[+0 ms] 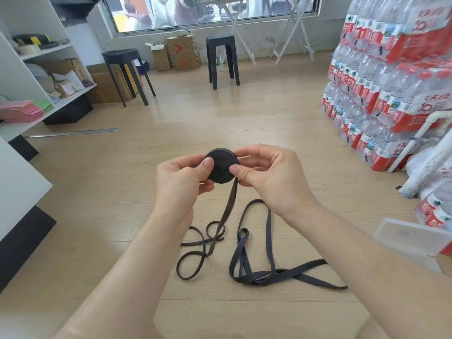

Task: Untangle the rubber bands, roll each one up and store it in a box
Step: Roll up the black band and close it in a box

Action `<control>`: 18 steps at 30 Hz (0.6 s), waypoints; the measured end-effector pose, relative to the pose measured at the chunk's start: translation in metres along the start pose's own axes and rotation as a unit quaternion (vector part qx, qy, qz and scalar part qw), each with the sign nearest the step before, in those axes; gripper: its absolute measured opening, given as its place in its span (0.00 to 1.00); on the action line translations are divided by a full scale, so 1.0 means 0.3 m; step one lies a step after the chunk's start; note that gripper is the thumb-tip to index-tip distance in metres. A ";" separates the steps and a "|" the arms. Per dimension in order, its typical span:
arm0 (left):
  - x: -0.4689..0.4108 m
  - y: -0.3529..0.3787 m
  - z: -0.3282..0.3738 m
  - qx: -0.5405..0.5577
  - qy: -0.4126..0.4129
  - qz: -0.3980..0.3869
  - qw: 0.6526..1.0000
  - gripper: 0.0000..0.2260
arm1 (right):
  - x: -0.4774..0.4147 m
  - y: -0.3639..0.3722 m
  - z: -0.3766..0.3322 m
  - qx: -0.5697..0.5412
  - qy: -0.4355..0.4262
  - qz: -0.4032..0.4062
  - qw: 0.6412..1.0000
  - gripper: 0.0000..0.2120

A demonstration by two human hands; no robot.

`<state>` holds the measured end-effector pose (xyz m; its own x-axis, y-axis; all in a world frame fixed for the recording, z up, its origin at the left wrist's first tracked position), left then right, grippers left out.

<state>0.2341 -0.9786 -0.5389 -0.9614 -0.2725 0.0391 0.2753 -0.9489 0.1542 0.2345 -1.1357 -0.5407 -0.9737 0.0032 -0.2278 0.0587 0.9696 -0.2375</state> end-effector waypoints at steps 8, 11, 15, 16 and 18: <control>0.009 0.023 -0.021 0.154 -0.068 -0.031 0.985 0.06 | -0.001 0.004 -0.004 -0.041 -0.007 0.013 0.999 0.17; 0.004 0.020 -0.006 0.056 -0.058 -0.077 0.994 0.06 | -0.026 -0.026 -0.005 -0.019 0.013 -0.031 0.999 0.15; 0.021 0.026 0.042 -0.232 0.126 -0.186 0.946 0.20 | -0.050 -0.062 -0.017 0.065 0.009 -0.112 0.992 0.15; 0.030 0.029 0.047 -0.287 0.163 -0.226 0.917 0.25 | -0.053 -0.072 -0.019 0.070 0.019 -0.134 0.988 0.15; 0.042 0.030 0.046 -0.321 0.144 -0.295 0.888 0.31 | -0.056 -0.088 -0.011 0.065 0.054 -0.181 0.980 0.18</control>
<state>0.2244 -0.9884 -0.5234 -0.9234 0.3611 -0.1303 -0.2411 -0.8096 -0.5351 0.2484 -1.1606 -0.5274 -0.9532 -0.3021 -0.0060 -0.2741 0.8729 -0.4037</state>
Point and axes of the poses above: each hand's wrist, its own x-axis away from the middle knuckle, its own y-axis out of the palm, z = x × y, the point moved 3 cm from there along -x, towards the middle knuckle, and after that the axes turned 8 degrees about x, right-handed, at the moved point
